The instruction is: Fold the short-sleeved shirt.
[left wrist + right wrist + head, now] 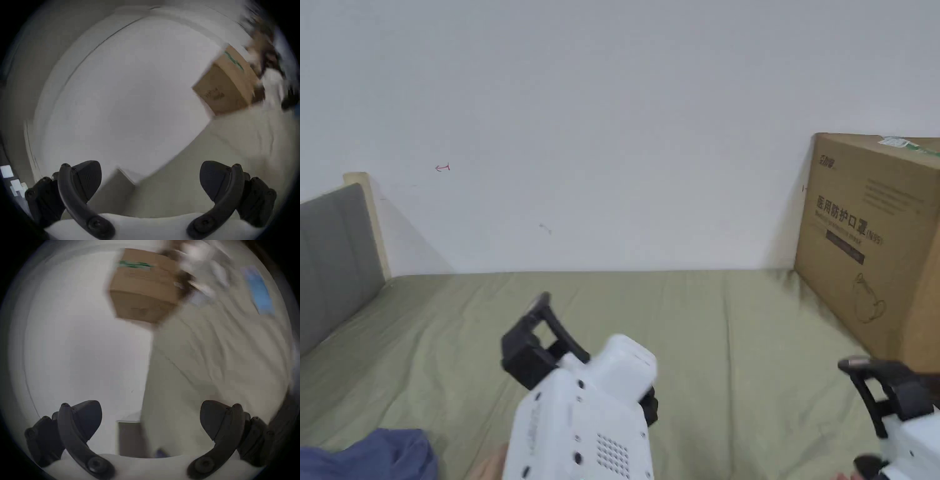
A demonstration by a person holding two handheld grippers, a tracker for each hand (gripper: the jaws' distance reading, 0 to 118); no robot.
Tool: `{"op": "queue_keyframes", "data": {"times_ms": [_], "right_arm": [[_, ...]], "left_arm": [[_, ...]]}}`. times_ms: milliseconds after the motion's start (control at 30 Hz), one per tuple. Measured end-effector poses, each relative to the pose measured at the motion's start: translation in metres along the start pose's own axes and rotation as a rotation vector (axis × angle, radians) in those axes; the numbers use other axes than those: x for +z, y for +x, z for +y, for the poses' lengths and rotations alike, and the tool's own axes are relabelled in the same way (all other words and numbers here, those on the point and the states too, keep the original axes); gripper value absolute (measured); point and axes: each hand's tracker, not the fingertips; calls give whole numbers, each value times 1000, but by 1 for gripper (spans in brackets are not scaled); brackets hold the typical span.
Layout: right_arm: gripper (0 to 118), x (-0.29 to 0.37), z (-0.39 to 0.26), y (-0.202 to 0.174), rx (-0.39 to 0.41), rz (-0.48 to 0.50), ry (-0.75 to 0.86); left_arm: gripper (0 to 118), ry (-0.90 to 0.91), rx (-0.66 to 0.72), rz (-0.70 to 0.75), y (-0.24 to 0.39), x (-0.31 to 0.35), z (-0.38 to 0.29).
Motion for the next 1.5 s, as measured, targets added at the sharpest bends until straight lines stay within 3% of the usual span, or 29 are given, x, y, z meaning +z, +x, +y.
{"op": "queue_keyframes", "data": {"times_ms": [33, 100, 167, 200, 233, 300, 367, 467, 600, 767, 1000, 1400, 1467, 1500], "right_arm": [[118, 4, -2, -22, 191, 24, 52], [118, 11, -26, -68, 685, 36, 182], [118, 12, -62, -94, 1162, -28, 240], [118, 10, -77, -98, 1290, -27, 273], [118, 14, -89, -100, 1360, 2, 306], [118, 20, -101, -104, 1324, 79, 291], [118, 23, -103, -103, 1264, 68, 288], [118, 24, -104, -100, 1236, 81, 274], [118, 26, -105, -96, 1244, 81, 278], [118, 25, -96, -93, 1172, 80, 257], [118, 23, -98, -93, 1197, 27, 256], [117, 35, -95, -91, 1176, 89, 282], [108, 35, -96, -92, 1182, 96, 279], [89, 35, -96, -93, 1188, 100, 274]], "left_arm": [[118, -48, 142, -23, -11, 0, 3], [118, -58, 422, -126, -32, 4, -2], [118, -17, 466, -83, -35, 10, -5], [118, 6, 439, -55, -35, 12, -6], [118, 24, 415, -37, -36, 14, -7], [118, 28, 427, -21, -37, 16, -6], [118, 17, 486, 8, -44, 14, -7], [118, -16, 525, -10, -49, 9, -6], [118, -24, 525, -12, -50, 7, -8], [118, -20, 510, -17, -45, 9, -9], [118, -20, 524, -11, -43, 10, -9], [116, -22, 532, -27, -48, 10, -11], [106, -24, 541, -40, -49, 11, -9], [93, -26, 536, -42, -49, 12, -9]]}}
